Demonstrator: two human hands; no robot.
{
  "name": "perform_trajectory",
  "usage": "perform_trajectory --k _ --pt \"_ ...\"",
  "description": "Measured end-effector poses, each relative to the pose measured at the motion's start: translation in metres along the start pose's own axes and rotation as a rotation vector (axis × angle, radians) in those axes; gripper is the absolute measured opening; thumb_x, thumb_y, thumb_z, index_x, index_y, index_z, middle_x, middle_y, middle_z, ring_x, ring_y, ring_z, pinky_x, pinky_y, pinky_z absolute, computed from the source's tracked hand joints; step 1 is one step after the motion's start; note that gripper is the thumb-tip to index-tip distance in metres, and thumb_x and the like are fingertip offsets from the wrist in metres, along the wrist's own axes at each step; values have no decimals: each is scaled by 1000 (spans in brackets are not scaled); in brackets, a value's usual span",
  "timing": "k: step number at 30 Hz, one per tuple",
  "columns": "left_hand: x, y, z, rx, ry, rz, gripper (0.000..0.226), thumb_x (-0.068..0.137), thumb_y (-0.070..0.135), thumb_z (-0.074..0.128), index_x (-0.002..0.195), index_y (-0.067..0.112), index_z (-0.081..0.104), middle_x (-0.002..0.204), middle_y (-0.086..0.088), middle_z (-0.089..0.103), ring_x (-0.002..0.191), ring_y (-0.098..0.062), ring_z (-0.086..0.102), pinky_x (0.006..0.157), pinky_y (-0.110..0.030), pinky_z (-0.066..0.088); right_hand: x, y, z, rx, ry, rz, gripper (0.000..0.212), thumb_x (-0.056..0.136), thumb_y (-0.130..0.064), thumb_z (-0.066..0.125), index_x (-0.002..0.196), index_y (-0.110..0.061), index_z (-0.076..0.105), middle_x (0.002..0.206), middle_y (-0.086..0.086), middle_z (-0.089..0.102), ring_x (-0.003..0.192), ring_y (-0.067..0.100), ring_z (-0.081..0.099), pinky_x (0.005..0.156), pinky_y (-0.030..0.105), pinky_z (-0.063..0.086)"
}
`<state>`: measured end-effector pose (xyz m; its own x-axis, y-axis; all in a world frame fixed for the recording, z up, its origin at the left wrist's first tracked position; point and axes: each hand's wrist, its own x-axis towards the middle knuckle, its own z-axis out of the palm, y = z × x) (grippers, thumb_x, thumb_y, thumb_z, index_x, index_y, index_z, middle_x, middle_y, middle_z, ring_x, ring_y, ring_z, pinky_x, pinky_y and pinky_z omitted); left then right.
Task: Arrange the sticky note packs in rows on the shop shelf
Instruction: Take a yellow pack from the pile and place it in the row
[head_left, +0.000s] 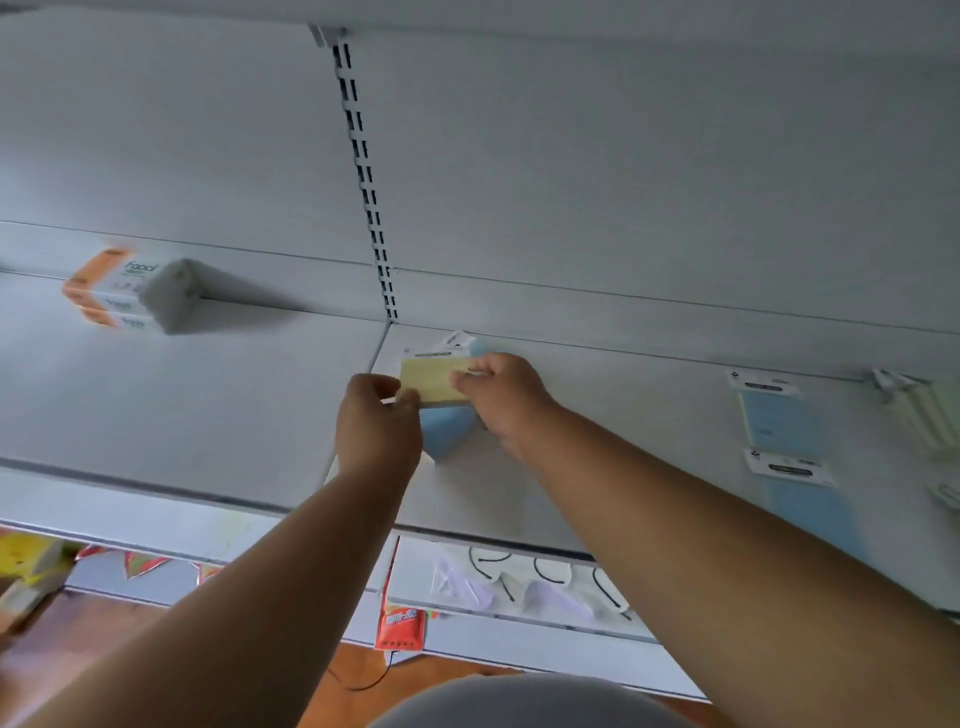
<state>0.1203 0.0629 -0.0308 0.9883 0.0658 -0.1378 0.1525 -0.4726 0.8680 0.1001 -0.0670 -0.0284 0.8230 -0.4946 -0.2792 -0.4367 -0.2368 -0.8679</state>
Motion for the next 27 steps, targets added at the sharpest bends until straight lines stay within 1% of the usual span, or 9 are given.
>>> perform_trajectory --k 3,5,7,11,15,18,24,26,27 --pt "-20 17 18 -69 -134 87 17 83 22 66 93 29 55 93 2 68 78 -19 68 68 -35 55 -14 23 -36 136 118 66 33 82 -33 70 110 -19 62 97 6 66 74 21 59 71 37 52" --pt "-45 30 39 -130 -256 133 16 84 19 68 90 27 57 88 -1 68 75 -22 68 61 -29 50 -28 40 -72 191 246 108 23 83 -31 69 101 -21 60 97 4 65 73 20 60 70 37 53" --pt "-71 42 62 -152 -379 147 15 83 17 70 86 28 59 80 -2 69 73 -27 69 56 -27 46 -45 58 -111 233 364 155 20 86 -30 67 101 -20 59 97 3 65 77 21 62 68 36 52" --pt "-126 69 114 -43 -622 293 18 82 20 71 83 34 61 72 0 70 70 -25 69 59 -29 47 -82 91 -190 258 570 193 24 84 -29 67 107 -23 61 106 1 65 94 22 64 78 38 57" --pt "-186 102 164 118 -753 490 15 81 26 71 90 32 62 87 3 68 65 -8 63 57 -23 41 -119 126 -263 156 735 195 28 82 -26 68 109 -18 64 105 2 67 97 21 65 88 39 54" --pt "-233 119 206 172 -813 587 18 79 27 73 93 32 62 95 5 65 67 -4 62 60 -22 43 -143 157 -317 106 796 197 28 84 -27 67 111 -18 64 101 -1 64 95 20 63 79 29 53" --pt "-332 148 292 203 -856 615 23 76 28 77 94 29 64 102 11 63 72 -2 63 66 -19 44 -179 224 -431 -87 813 217 31 88 -33 64 116 -20 62 105 -4 65 98 17 62 91 37 52" --pt "-364 158 322 238 -894 639 26 74 28 77 97 30 63 105 12 63 77 -4 65 71 -18 45 -189 245 -474 -150 793 218 34 89 -33 63 120 -18 63 114 0 67 98 17 63 84 35 55" --pt "-379 163 338 256 -910 653 28 74 27 77 98 30 64 106 11 63 81 -6 65 75 -19 47 -193 255 -494 -185 774 227 36 90 -32 63 122 -17 62 115 1 67 95 16 63 76 29 54"
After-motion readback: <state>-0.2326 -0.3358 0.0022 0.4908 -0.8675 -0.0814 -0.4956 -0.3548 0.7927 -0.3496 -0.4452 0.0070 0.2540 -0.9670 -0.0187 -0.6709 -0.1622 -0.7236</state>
